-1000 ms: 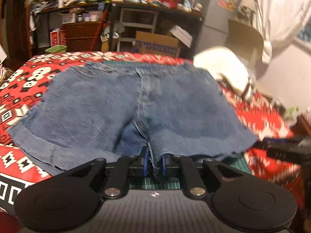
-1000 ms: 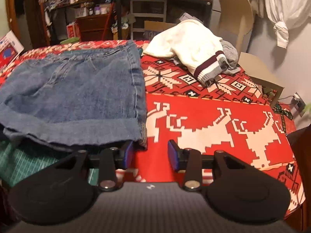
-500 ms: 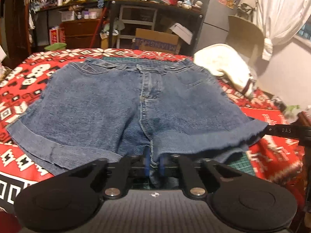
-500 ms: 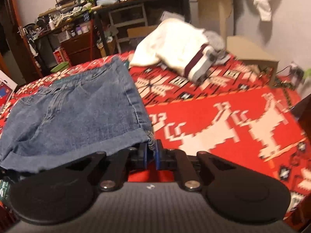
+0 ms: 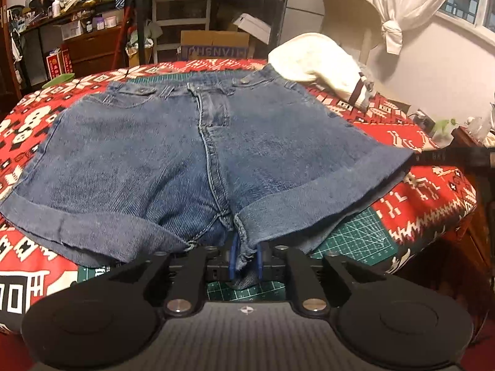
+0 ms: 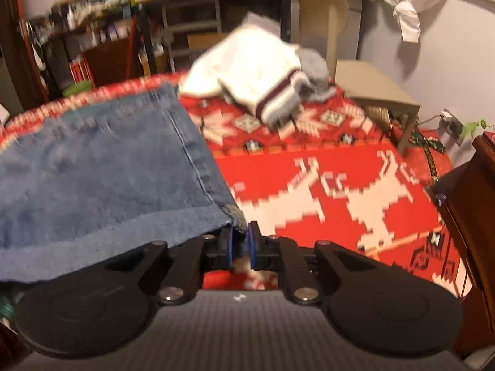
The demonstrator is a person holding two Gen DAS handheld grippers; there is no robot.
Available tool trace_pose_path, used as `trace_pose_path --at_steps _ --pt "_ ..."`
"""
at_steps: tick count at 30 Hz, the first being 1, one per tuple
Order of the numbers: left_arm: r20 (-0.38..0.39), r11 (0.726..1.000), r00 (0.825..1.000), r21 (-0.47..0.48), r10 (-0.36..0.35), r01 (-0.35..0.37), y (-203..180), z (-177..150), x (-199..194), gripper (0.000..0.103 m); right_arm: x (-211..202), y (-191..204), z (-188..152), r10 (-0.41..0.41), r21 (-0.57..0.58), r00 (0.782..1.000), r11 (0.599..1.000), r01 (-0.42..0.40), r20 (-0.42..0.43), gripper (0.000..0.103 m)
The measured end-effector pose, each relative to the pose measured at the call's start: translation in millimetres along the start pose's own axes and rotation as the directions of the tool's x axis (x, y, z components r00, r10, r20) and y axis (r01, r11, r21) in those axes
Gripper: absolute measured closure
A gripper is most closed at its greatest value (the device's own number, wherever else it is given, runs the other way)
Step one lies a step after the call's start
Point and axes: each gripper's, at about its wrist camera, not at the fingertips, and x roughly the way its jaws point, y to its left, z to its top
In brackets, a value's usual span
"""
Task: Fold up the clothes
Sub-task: 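Grasp the cuffed leg hems of the shorts with both grippers, then open both grippers and pull them back from the shorts' leg hems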
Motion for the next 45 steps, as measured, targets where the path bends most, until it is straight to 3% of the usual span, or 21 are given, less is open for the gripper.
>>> trace_pose_path --at_steps 2,5,8,14,17,19,21,27,31,39,45 --pt "-0.007 1.0 1.0 -0.02 -0.008 0.008 4 0 0 0.072 -1 -5 -8 -0.002 0.021 1.0 1.0 0.002 -0.013 0.089" --pt "-0.021 0.999 1.0 -0.036 -0.021 0.021 6 -2 -4 0.059 -12 -13 -16 0.014 0.059 1.0 0.998 -0.013 -0.014 0.086" --pt "-0.026 0.999 0.999 -0.027 -0.036 0.036 5 -3 -10 0.052 -26 -17 -21 0.025 0.068 1.0 0.997 -0.025 0.001 0.081" --pt "-0.003 0.998 0.998 0.005 -0.055 0.055 2 -8 -28 0.036 -53 -2 -22 0.101 0.06 0.995 0.993 -0.103 0.025 0.062" --pt "0.017 0.999 0.999 0.007 -0.032 0.031 2 -4 -35 0.033 -60 20 -19 0.122 0.014 0.991 0.992 -0.123 0.046 0.039" --pt "0.035 1.0 0.999 0.009 -0.006 0.006 2 0 -39 0.03 -65 34 -18 0.131 -0.018 0.989 0.991 -0.13 0.07 0.008" --pt "0.055 0.999 0.998 0.016 0.027 -0.028 3 2 -42 0.027 -71 45 -18 0.161 -0.045 0.981 0.987 -0.157 0.106 0.002" --pt "0.097 0.992 0.989 0.044 0.11 -0.115 12 6 -51 0.016 -77 71 -14 0.168 -0.059 0.978 0.985 -0.162 0.119 0.001" --pt "0.121 0.987 0.982 0.057 0.145 -0.152 20 8 -57 0.005 -78 86 -15 0.089 -0.057 0.989 0.995 -0.083 0.121 0.001" --pt "0.138 0.971 0.965 0.059 0.221 -0.231 37 15 -60 0.004 -85 97 -19 0.1 -0.035 0.982 0.995 -0.096 0.159 0.001" --pt "0.124 0.972 0.965 0.004 0.232 -0.234 44 15 -64 0.004 -97 104 -11 0.017 0.027 0.986 0.999 -0.021 0.169 0.001"
